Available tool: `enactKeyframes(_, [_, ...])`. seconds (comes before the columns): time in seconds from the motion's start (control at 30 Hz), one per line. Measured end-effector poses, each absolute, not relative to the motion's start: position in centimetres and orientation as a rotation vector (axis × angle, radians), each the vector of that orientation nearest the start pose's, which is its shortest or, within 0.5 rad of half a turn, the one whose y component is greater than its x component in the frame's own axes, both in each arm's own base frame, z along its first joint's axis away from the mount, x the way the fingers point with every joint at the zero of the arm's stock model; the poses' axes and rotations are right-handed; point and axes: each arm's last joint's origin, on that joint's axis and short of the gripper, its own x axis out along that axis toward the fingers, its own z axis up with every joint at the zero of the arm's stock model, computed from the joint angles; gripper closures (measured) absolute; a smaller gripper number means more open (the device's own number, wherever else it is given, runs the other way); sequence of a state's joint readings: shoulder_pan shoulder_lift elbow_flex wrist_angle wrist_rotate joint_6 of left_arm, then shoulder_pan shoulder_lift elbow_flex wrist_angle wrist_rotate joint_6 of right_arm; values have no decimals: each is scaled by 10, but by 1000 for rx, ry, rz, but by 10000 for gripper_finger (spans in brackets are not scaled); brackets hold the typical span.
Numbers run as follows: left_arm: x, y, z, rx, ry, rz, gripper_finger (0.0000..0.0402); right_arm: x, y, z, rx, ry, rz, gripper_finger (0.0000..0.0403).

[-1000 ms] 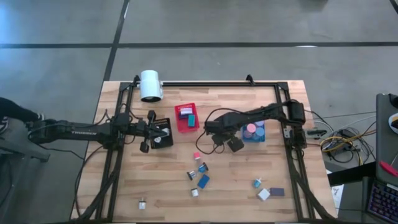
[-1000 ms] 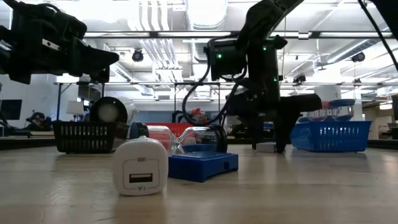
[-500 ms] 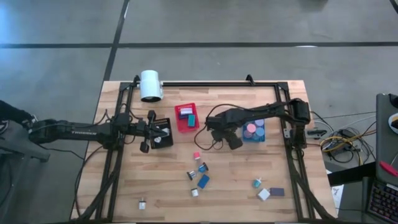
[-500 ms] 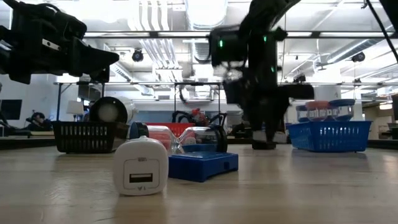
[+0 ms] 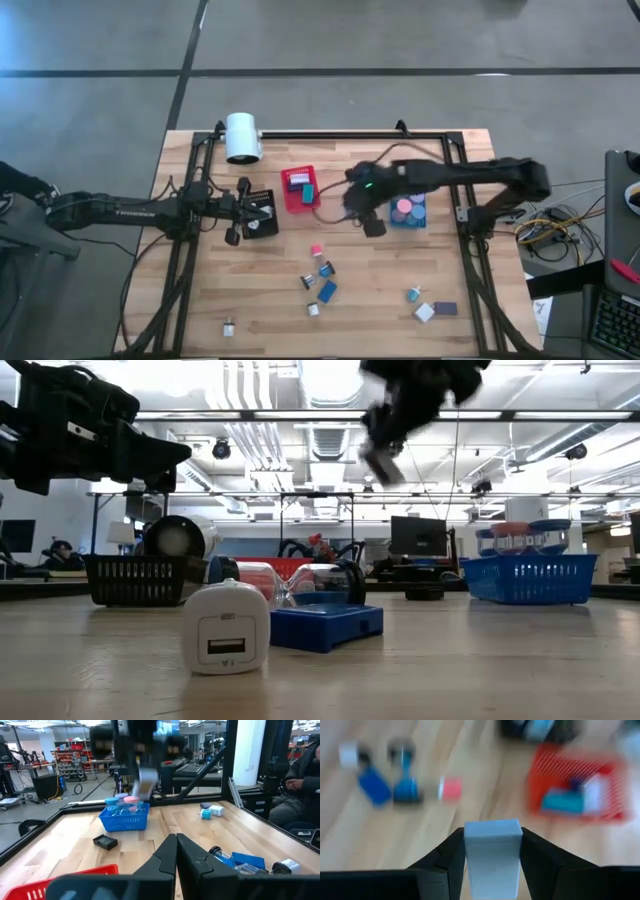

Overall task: Pick & Place Office items
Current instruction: Put the white digital clock into the red bin

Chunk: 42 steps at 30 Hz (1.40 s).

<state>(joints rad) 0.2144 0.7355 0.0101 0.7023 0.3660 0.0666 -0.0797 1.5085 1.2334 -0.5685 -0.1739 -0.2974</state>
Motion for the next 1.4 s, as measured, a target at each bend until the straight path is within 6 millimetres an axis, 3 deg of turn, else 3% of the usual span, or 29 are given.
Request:
enactKeyframes(0.13, [141, 20, 161, 57, 18, -152, 388, 291, -18, 311, -147, 548, 194, 258])
enactKeyframes(0.27, [141, 20, 161, 57, 18, -152, 388, 254, -15, 320, -95, 333, 157, 258])
enactKeyframes(0.47, [141, 20, 161, 56, 18, -151, 388, 204, -13, 307, 12, 179, 119, 258])
enactKeyframes(0.63, [141, 20, 161, 57, 18, -150, 388, 175, -11, 282, 33, 43, 84, 258])
enactKeyframes(1.0, [141, 20, 161, 61, 18, -150, 388, 148, -10, 224, 91, -48, 37, 258])
enactKeyframes(1.4, [141, 20, 161, 64, 18, -150, 388, 144, -10, 203, 103, -41, 11, 258])
